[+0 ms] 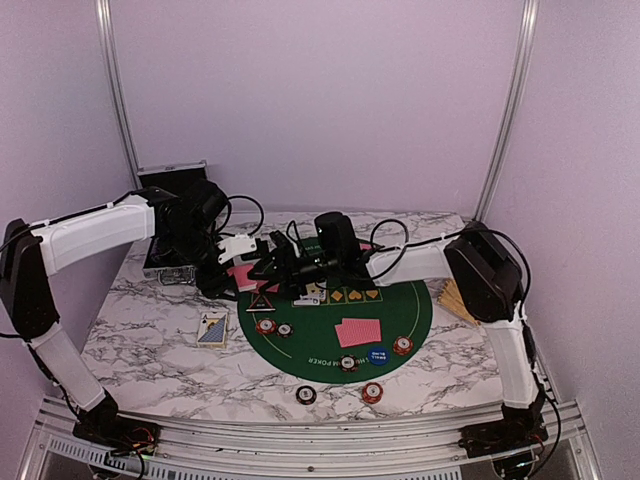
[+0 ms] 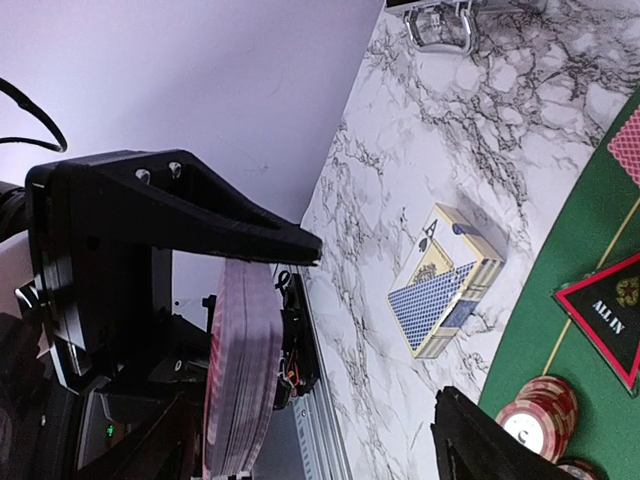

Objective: Distribute texas hold em gaming equipment

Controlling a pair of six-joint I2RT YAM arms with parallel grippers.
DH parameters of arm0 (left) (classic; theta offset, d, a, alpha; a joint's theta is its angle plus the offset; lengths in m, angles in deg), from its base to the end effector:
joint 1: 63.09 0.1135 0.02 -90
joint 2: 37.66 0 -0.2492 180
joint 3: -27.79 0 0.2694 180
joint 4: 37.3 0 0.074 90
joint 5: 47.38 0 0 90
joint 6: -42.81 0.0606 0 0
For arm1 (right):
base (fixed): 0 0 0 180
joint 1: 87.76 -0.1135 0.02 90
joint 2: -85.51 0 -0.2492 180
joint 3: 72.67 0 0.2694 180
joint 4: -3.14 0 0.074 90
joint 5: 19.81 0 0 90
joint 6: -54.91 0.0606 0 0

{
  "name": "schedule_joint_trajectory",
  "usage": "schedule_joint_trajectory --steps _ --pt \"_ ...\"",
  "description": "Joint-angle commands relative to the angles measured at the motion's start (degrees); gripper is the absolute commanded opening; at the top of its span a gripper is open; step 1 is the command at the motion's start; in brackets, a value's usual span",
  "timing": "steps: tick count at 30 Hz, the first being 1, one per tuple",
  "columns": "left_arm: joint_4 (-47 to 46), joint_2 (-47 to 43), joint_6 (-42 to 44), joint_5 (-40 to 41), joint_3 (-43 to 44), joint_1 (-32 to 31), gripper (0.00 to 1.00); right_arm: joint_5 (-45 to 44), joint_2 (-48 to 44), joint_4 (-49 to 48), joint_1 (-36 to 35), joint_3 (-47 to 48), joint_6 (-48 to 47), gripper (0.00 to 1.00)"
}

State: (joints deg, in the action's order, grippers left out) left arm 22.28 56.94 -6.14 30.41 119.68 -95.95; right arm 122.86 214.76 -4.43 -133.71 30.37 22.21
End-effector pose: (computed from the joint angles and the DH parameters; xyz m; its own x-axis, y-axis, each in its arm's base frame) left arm 0.3047 -0.2121 0.2312 -0.1583 0.8664 -0.4736 0.9506 0.2634 0.1642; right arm 0.3299 0.4103 0.1521 -0.9277 -0.2250 -0.2980 -0.3315 0.1285 0.9347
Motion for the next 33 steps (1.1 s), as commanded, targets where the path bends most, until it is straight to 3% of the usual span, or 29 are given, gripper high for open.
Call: schedule_joint_trajectory --steps 1,16,33 --pt "0.7 0.7 -0.5 -1.6 2.2 -0.5 0.00 1.7 2.4 -4.3 -1.0 4.5 3.6 0.80" --pt "0.2 1.9 -0.7 -1.4 2.4 -1.7 0.00 2.3 7.9 -6.1 -1.5 9.6 8.7 0.74" --pt "0.0 0.5 -0.2 -0.8 1.9 -1.8 0.00 0.7 6.7 6.5 -0.3 9.5 0.1 0.68"
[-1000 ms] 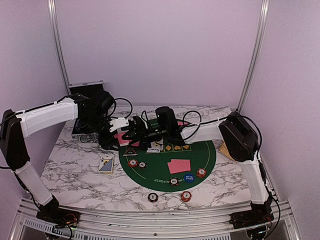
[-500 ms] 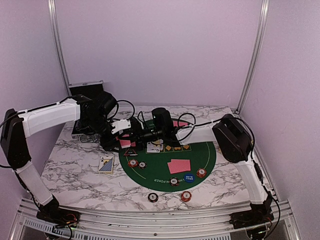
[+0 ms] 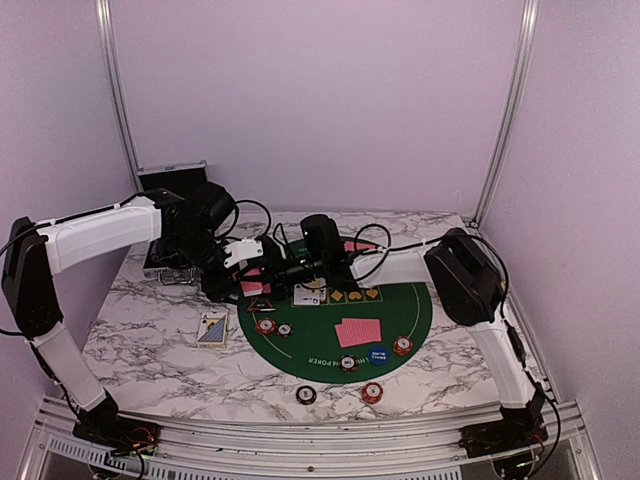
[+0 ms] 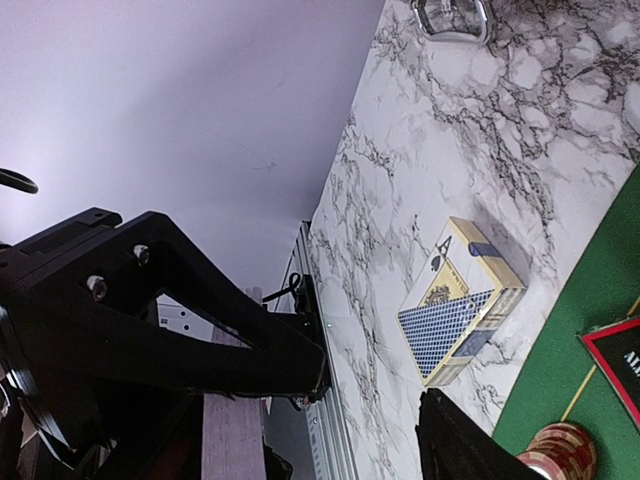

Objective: Distribute texas hold em gaming equipment

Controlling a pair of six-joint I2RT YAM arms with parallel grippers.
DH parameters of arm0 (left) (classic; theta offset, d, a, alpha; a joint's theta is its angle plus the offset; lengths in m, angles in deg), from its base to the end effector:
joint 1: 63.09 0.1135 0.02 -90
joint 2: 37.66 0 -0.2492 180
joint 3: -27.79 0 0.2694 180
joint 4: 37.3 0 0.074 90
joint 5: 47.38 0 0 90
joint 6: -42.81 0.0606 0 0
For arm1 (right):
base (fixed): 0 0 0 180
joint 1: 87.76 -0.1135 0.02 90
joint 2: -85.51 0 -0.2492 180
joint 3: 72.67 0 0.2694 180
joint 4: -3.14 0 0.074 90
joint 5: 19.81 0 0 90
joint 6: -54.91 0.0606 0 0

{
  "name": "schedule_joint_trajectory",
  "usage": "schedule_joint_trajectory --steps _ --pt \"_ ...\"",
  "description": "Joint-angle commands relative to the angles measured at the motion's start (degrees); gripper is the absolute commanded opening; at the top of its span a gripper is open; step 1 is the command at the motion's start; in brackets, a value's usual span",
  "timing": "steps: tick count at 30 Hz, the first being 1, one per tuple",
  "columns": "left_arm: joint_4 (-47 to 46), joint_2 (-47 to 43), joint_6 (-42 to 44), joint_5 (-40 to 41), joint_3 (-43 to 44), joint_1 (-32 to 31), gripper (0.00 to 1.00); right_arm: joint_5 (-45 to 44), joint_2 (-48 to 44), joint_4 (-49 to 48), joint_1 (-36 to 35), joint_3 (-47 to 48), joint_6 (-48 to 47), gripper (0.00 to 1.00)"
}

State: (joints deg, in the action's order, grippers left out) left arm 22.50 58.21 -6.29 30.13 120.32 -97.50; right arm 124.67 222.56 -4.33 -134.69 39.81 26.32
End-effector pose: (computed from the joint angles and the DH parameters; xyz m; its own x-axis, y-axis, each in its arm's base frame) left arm 0.3016 -0.2225 0.2269 -0.1423 0.8723 -0.4678 0.9599 0.2370 0.1500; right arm 0.3408 0.4368 0.1392 -0.9352 -0.2534 -0.2472 -0.2810 0.1065 0.9538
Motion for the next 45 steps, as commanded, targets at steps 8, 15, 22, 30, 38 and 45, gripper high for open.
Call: schedule_joint_trajectory --steps 8,15,22,30,38,45 --pt "-0.3 -1.3 0.0 -0.3 0.7 -0.2 0.00 -1.7 -4.5 8.4 2.2 -3.5 -6.4 0.62" --pt "-0.3 -1.4 -0.1 -0.2 0.6 -0.2 0.00 -1.4 -7.0 8.2 2.4 -5.3 -6.8 0.58" --pt "-0.6 -1.2 0.1 0.3 -0.4 0.0 0.00 -0.5 -9.6 4.1 2.4 -7.9 -4.2 0.58" --pt "-1.0 -1.1 0.1 0.2 -0.4 0.0 0.00 0.2 -9.8 1.9 1.7 -8.8 -2.5 0.59" --pt "-1.0 -1.2 0.1 0.4 -0.6 0.1 0.00 -0.4 -10.7 5.0 2.8 -8.8 -4.6 0.40" --pt "-1.0 -1.1 0.1 0.3 -0.6 0.4 0.00 -0.6 -12.7 6.6 3.8 -10.0 -5.9 0.34"
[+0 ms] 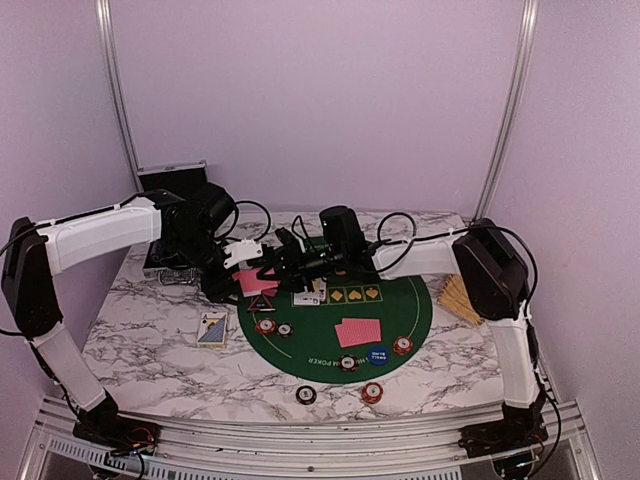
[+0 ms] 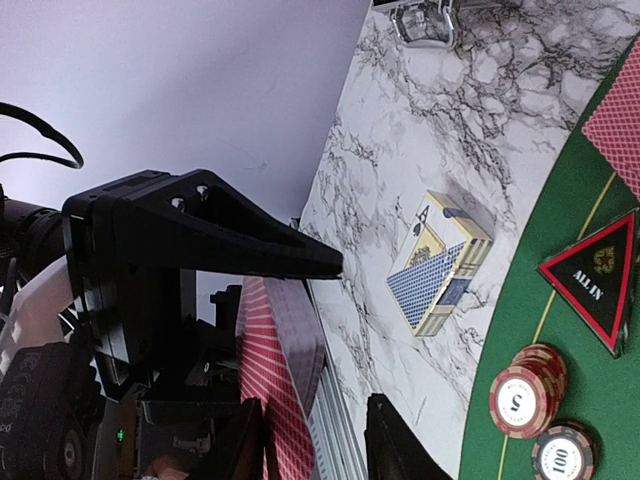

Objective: Distribute texas hold em gaming equipment

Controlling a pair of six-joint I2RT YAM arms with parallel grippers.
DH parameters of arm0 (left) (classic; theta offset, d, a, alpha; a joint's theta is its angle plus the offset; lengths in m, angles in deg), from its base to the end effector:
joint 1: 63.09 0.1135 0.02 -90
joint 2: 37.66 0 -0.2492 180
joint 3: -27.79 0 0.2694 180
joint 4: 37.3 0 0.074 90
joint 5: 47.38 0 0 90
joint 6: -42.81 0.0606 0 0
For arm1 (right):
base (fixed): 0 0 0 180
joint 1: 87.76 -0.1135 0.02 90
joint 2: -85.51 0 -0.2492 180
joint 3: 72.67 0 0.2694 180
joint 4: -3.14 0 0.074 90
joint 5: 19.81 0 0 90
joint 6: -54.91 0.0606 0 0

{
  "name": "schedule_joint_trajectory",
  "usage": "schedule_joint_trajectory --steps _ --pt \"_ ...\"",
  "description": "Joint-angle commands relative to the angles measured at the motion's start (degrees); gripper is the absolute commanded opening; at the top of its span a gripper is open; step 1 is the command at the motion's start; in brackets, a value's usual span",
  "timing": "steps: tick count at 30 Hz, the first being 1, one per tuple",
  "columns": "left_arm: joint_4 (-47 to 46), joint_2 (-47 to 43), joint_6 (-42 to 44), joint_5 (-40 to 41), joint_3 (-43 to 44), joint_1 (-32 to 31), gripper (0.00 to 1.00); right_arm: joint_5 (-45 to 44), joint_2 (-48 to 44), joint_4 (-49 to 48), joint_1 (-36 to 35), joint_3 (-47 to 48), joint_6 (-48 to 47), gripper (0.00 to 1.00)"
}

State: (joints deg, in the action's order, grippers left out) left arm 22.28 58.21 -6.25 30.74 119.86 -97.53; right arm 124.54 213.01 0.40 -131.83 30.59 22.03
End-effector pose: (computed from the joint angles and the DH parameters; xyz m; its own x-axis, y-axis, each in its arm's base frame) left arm 0.3014 -0.2218 0.2244 -0.1445 0.8766 -0.4591 0.9587 0.2389 0.1546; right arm 0.3387 0.3964 0.1605 -0.9396 -0.2283 -0.2550 -0.2938 0.1559 0.9431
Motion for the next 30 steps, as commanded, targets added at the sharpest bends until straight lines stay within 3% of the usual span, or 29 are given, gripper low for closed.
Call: schedule_joint_trajectory --steps 1,17,25,30 --pt "-0.8 -1.2 0.1 -0.4 -0.1 0.5 0.00 -0.5 -3.4 1.9 1.1 -0.9 -1.7 0.33" --pt "-0.8 -1.0 0.2 -0.5 -0.5 1.2 0.00 -0.4 -5.7 3.6 2.5 -1.3 -2.1 0.00" --pt "-0.8 -1.0 0.4 -0.4 -0.9 1.6 0.00 -0.7 -8.1 7.3 4.8 -2.1 -4.7 0.00" --pt "-0.8 -1.3 0.4 -0.3 -1.3 1.9 0.00 -2.9 -10.4 16.0 7.5 -1.1 -11.5 0.00"
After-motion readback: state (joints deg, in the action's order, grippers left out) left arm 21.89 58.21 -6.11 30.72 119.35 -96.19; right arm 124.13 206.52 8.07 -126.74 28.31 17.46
